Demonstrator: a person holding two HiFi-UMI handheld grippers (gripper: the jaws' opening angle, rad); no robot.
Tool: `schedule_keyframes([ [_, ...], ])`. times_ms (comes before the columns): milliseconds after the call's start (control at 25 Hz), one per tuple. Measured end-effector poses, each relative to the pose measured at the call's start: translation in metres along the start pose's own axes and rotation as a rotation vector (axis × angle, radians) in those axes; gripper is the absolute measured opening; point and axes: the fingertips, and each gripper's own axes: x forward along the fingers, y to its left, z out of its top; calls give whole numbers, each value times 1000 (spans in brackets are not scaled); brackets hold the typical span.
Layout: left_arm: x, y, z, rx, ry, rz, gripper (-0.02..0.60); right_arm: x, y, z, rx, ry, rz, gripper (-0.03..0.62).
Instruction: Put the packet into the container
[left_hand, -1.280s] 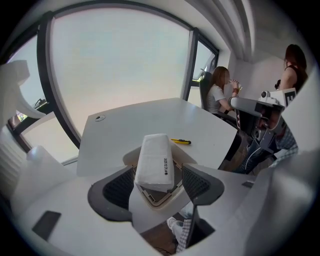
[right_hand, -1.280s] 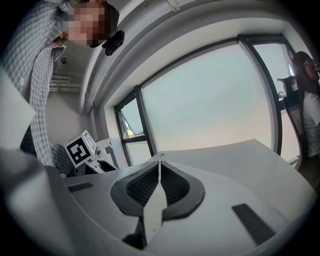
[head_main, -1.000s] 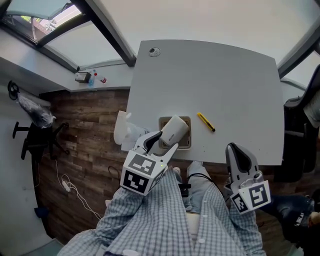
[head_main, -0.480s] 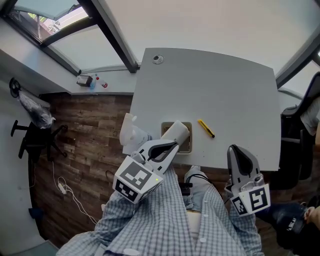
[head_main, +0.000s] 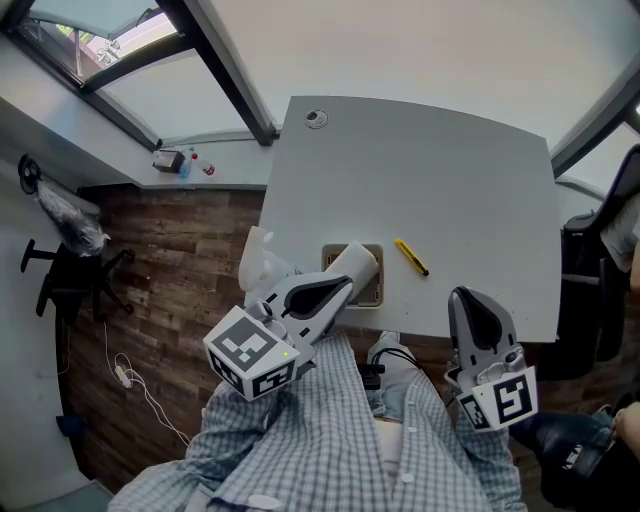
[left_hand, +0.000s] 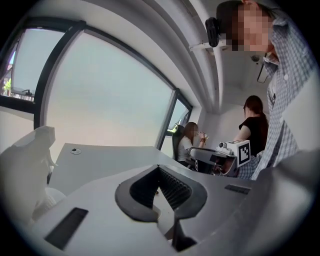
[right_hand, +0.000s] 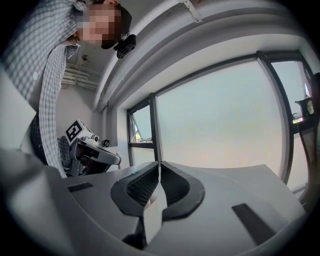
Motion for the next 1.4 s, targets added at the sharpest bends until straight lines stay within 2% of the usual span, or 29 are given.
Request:
schedule_keyframes([
  [280,1,-8,-2,-4,-6,-29,8,-2,5,-3,-25,16,19,21],
  [1400,-5,0,-3,-27,-53,-31,8,6,20,0,-95,31,59,17],
])
